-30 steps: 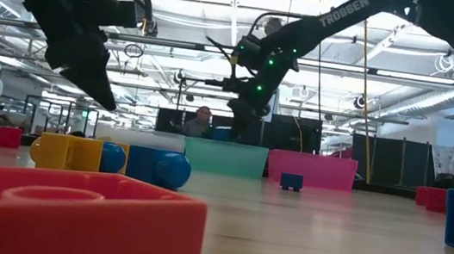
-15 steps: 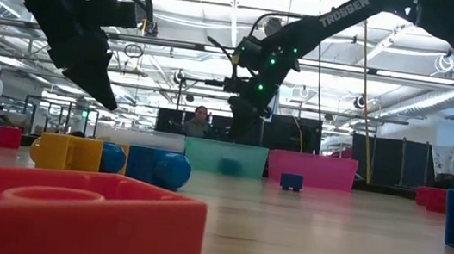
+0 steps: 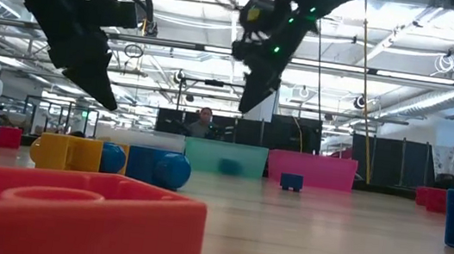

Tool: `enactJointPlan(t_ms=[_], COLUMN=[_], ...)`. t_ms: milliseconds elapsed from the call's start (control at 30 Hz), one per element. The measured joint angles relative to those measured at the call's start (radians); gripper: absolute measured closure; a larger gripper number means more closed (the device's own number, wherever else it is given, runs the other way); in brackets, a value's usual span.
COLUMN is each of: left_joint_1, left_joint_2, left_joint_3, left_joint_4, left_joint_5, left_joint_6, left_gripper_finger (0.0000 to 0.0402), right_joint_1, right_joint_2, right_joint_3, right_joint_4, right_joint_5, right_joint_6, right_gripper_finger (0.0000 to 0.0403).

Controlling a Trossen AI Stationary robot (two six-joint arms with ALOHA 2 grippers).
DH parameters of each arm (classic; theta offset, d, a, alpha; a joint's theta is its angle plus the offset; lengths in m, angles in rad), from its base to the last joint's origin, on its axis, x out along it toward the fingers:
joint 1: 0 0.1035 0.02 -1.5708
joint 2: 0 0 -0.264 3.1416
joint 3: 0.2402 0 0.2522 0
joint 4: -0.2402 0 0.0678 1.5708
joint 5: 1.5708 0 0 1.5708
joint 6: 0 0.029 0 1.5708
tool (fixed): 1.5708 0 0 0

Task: Sort blocks by size
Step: Put the blue 1 stud game piece into the green bin

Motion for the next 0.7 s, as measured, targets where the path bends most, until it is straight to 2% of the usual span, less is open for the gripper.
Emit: enactJointPlan(t_ms=[167,400,567,700], left_joint_1=[0.01,0.055,0.103,0.14], left_joint_2=[0.0,0.0,0.0,0.0], left_joint_3=[-0.001,-0.001,-0.001,-0.001], left_joint_4=[0.034,0.197,0.355,0.443], left_joint_5=[-0.004,0.019,0.097,0.143], left_joint_6=[0.058,0.231,0.385,0.468], left_gripper_finger=[0.0199,0.0199,0.0199,0.0199], right_joint_1=[0.061,0.129,0.182,0.233], right_joint_2=[-0.168,-0.393,-0.49,-0.514], right_joint_3=[-0.232,-0.598,-0.789,-0.874], right_joint_4=[0.145,0.393,0.513,0.546], right_joint_5=[0.0,0.001,0.003,0.008], right_joint_6=[0.056,0.208,0.328,0.422], right_gripper_finger=[0.0206,0.0206,0.0206,0.0206])
